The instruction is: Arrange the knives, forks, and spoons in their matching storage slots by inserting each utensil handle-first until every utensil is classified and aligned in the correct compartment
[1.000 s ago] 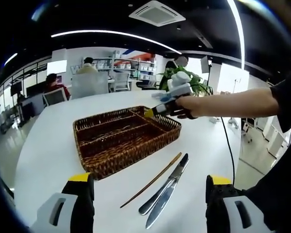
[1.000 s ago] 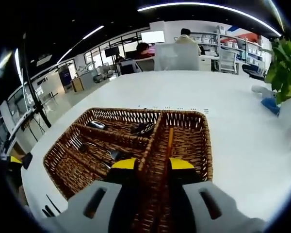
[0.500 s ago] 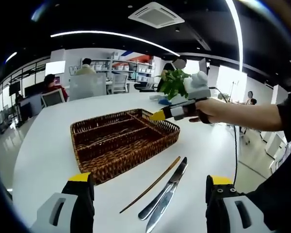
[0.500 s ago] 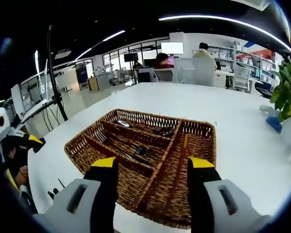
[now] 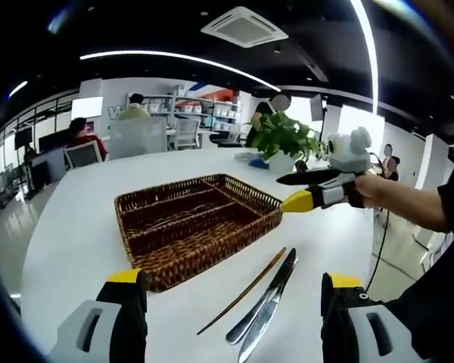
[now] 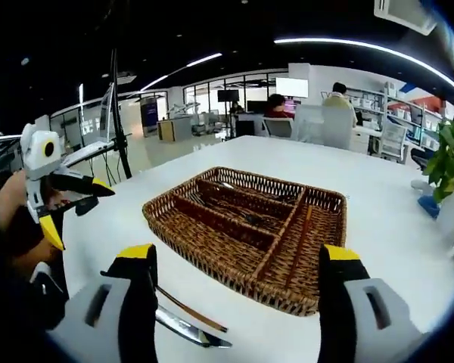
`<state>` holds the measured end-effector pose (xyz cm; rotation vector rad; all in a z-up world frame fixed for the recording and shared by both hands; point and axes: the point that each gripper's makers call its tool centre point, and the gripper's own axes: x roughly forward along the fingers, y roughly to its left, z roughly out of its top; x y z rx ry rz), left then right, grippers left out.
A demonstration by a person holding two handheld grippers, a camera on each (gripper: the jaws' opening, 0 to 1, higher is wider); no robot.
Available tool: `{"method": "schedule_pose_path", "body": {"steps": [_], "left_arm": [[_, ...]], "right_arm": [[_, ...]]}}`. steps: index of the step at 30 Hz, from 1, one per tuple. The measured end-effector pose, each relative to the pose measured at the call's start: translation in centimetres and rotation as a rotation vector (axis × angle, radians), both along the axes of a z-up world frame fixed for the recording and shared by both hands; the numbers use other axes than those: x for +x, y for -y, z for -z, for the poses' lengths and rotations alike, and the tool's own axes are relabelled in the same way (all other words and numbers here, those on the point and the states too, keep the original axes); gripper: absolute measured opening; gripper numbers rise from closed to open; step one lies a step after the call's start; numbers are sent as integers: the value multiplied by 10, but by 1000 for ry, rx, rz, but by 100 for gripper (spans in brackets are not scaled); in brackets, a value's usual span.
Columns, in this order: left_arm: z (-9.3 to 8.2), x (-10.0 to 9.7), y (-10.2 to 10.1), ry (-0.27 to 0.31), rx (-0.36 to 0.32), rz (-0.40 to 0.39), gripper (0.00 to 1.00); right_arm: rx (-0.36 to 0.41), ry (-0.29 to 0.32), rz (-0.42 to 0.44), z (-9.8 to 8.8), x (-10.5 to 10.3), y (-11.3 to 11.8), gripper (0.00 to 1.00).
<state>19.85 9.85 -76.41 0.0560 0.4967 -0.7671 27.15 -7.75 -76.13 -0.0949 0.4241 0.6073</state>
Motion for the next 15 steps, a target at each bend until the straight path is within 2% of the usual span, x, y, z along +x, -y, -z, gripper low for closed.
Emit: {"method": "schedule_pose_path", "body": {"steps": [9, 15], "left_arm": [[-1, -2, 5, 11, -27, 25, 100], [0, -3, 3, 20, -30, 26, 100]], "right_arm": [[18, 4, 15, -5, -27, 13, 99], [21, 5, 5, -8, -45, 21, 100]]}}
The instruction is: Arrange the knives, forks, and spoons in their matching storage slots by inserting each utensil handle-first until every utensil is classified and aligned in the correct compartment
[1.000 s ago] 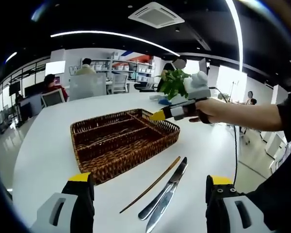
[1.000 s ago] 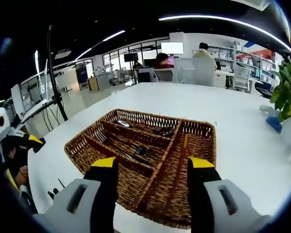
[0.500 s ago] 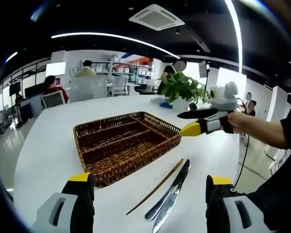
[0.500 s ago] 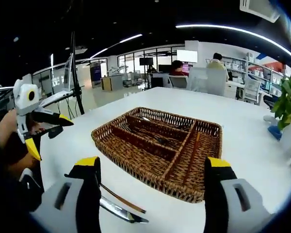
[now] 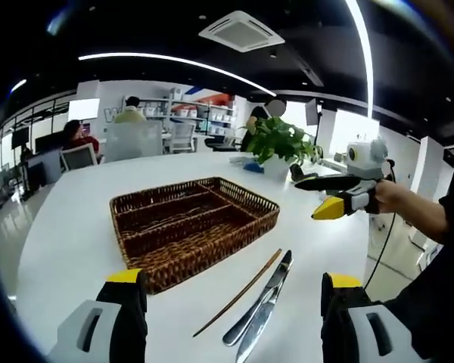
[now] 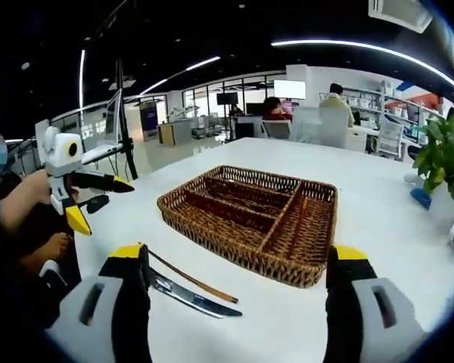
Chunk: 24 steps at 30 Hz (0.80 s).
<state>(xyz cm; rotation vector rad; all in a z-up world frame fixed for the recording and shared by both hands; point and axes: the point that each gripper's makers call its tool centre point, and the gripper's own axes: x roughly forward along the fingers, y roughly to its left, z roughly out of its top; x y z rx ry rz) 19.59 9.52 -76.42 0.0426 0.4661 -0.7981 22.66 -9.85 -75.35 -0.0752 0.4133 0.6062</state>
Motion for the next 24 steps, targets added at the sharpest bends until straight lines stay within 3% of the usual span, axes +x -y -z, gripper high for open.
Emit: {"method": "schedule_pose_path", "body": {"steps": [14, 24], "left_arm": [[0, -4, -9, 4, 9, -5, 100], [1, -5, -10, 5, 17, -5, 100]], "right_arm": [[-36, -10, -26, 4, -28, 5, 100], [-27, -3, -29, -1, -29, 4, 100]]}}
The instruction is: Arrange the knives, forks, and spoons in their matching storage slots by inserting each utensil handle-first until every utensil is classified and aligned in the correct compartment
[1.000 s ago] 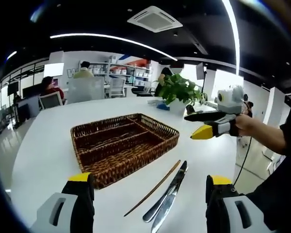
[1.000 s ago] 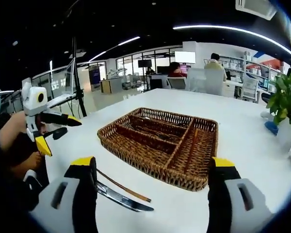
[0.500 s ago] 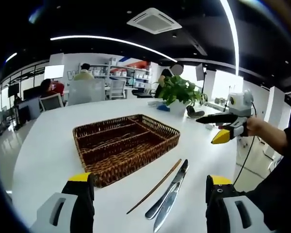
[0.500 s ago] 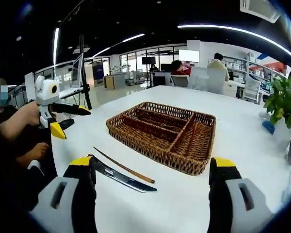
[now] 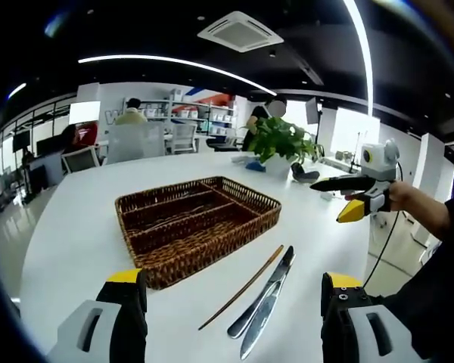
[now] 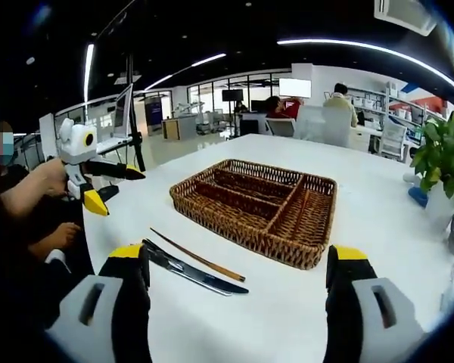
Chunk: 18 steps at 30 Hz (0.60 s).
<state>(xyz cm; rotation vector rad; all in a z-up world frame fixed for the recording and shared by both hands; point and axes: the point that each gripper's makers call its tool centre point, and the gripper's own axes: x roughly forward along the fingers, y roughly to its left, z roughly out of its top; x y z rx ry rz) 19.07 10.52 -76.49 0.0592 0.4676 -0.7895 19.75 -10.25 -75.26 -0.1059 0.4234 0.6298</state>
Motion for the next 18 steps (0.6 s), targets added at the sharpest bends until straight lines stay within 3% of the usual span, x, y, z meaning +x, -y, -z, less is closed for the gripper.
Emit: {"method": "schedule_pose_path", "body": {"steps": [14, 18], "left_arm": [[2, -2, 5, -8, 17, 20, 99], [9, -4, 12, -37, 61, 75, 84]], "right_arm": [[11, -30, 4, 4, -4, 1, 100], [11, -38, 4, 6, -6, 1, 99]]}}
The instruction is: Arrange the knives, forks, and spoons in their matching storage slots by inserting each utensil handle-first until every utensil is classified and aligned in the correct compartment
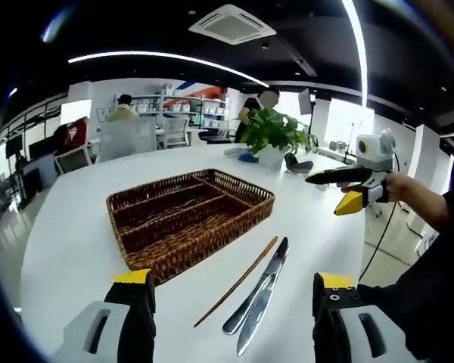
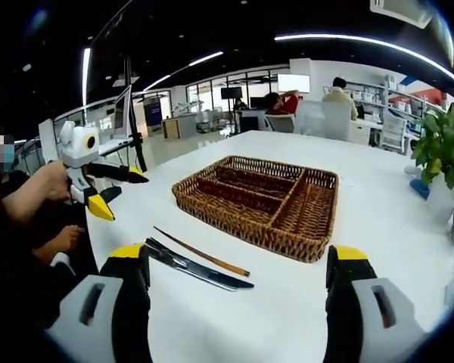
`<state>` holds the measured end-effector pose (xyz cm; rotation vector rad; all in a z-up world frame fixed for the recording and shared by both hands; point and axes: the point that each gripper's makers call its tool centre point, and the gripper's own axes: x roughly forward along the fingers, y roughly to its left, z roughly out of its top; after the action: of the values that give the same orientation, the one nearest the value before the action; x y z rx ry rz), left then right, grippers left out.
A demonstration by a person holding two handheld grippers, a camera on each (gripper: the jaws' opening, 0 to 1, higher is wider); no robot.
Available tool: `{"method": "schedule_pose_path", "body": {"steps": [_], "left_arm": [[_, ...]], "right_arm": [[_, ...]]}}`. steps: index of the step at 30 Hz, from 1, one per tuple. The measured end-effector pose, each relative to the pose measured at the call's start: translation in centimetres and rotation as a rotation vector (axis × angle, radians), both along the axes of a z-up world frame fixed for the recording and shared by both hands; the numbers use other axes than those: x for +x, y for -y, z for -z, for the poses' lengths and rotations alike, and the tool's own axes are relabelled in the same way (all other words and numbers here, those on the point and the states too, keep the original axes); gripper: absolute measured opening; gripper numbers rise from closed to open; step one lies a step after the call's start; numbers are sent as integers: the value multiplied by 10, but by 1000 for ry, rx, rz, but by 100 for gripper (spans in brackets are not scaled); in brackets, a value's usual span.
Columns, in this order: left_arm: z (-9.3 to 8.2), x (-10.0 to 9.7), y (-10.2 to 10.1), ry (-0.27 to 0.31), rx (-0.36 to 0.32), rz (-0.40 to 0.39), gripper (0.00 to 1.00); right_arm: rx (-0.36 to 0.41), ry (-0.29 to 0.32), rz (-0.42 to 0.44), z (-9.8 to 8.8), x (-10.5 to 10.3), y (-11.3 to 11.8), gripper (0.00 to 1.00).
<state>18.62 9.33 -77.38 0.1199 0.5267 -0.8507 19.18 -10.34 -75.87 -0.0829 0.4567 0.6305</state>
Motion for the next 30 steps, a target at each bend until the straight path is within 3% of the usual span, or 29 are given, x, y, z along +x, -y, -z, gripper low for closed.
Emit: {"method": "schedule_pose_path", "body": {"steps": [5, 9, 12, 16, 23, 30], "left_arm": [[6, -3, 10, -32, 49, 82, 71], [21, -6, 12, -60, 179, 174, 65], [32, -7, 10, -75, 268, 231, 55], [42, -6, 12, -110, 343, 302, 44], [53, 2, 16, -150, 447, 377, 30], [66, 6, 15, -182, 516, 430, 25]], "right_arm": [[-8, 2, -2, 1, -2, -1, 97], [-15, -1, -10, 1, -4, -4, 96], [-22, -2, -14, 1, -5, -6, 95], [-23, -11, -26, 5, -8, -13, 93], [-39, -23, -49, 10, -14, -24, 92], [-53, -27, -62, 12, -17, -28, 90]]}}
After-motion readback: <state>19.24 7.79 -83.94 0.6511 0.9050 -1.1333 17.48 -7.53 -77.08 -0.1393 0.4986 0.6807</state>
